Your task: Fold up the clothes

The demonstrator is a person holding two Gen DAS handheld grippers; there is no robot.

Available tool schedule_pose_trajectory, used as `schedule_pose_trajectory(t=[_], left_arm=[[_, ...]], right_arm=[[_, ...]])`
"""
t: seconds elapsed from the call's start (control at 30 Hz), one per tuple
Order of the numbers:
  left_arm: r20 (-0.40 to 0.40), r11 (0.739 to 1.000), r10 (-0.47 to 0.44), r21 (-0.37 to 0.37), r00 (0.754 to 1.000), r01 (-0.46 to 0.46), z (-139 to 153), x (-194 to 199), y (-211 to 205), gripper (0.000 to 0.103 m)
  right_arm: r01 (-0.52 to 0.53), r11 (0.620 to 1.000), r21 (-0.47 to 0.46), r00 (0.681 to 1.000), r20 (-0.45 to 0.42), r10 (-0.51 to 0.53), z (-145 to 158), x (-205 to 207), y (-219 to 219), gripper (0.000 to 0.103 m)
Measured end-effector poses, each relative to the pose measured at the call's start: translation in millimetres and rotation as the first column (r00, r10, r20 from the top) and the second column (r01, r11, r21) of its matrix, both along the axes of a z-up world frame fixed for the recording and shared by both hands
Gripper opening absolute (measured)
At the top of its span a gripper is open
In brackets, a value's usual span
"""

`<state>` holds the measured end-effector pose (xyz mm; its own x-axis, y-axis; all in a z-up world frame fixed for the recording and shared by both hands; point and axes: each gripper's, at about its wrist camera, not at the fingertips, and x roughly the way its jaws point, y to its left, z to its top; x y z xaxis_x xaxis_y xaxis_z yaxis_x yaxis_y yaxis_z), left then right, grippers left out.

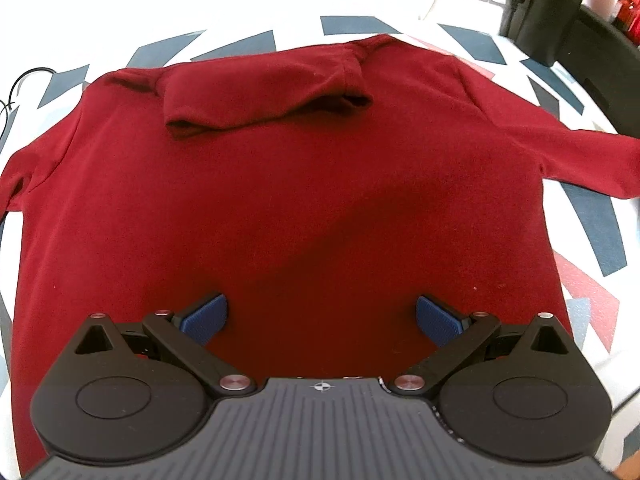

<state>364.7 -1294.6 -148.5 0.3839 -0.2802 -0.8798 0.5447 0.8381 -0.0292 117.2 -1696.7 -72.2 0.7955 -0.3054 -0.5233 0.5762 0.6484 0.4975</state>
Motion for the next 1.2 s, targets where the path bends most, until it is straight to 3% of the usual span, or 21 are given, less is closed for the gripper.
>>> schedule_pose_trajectory(t=[0.17, 0.27, 0.5, 0.63, 0.73, 0.8, 0.9, 1.0, 1.1, 1.2], left_arm=[[0.038, 0.995, -0.011, -0.096, 0.999, 0.014, 17.9, 0.9, 34.4, 0.103], [0.090, 0.991, -0.027, -0.129, 0.996, 0.039, 30.7, 1.4, 64.2, 0.103], [0.176, 0.988, -0.021, -0.148, 0.984, 0.048, 48.9, 8.9, 139.4, 0.103], [0.170, 0.984, 0.028, -0.179, 0.985, 0.003, 50.8, 22.9, 182.4, 0.103], [0.144, 0.979, 0.064, -0.199, 0.987, -0.035, 52.6, 41.0, 207.1, 0.103], [0.126, 0.974, 0.074, -0.220, 0.989, -0.045, 54.1, 54.3, 218.0, 0.103], [0.105, 0.964, 0.068, -0.264, 0.992, -0.038, 55.1, 72.7, 224.4, 0.103], [0.100, 0.960, 0.031, -0.279, 0.995, -0.002, 52.5, 87.7, 212.9, 0.103], [0.112, 0.962, -0.018, -0.269, 0.994, 0.048, 48.0, 101.8, 191.4, 0.102], [0.191, 0.970, -0.146, -0.164, 0.971, 0.178, 39.9, 109.2, 156.6, 0.102]], right_arm=[[-0.160, 0.987, 0.006, 0.986, 0.055, 0.159, 24.4, 65.5, 43.7, 0.005], [-0.319, 0.948, -0.012, 0.945, 0.079, 0.318, 45.1, 125.4, 91.2, 0.005], [-0.654, 0.756, -0.027, 0.755, 0.046, 0.654, 63.7, 269.9, 237.2, 0.005], [-0.763, 0.645, 0.042, 0.645, -0.008, 0.764, 37.2, 341.2, 324.2, 0.005], [-0.792, 0.606, 0.073, 0.600, -0.091, 0.795, 11.7, 377.3, 373.1, 0.015], [-0.765, 0.643, 0.030, 0.633, -0.146, 0.760, 4.9, 384.3, 386.3, 0.050], [-0.697, 0.716, -0.034, 0.711, -0.161, 0.685, 8.2, 380.8, 382.5, 0.067], [-0.588, 0.808, -0.042, 0.806, -0.113, 0.581, 21.7, 362.7, 342.7, 0.080], [-0.459, 0.887, -0.050, 0.886, -0.100, 0.452, 26.2, 325.5, 294.0, 0.083], [-0.337, 0.941, -0.039, 0.938, -0.105, 0.331, 19.7, 278.2, 253.7, 0.083]])
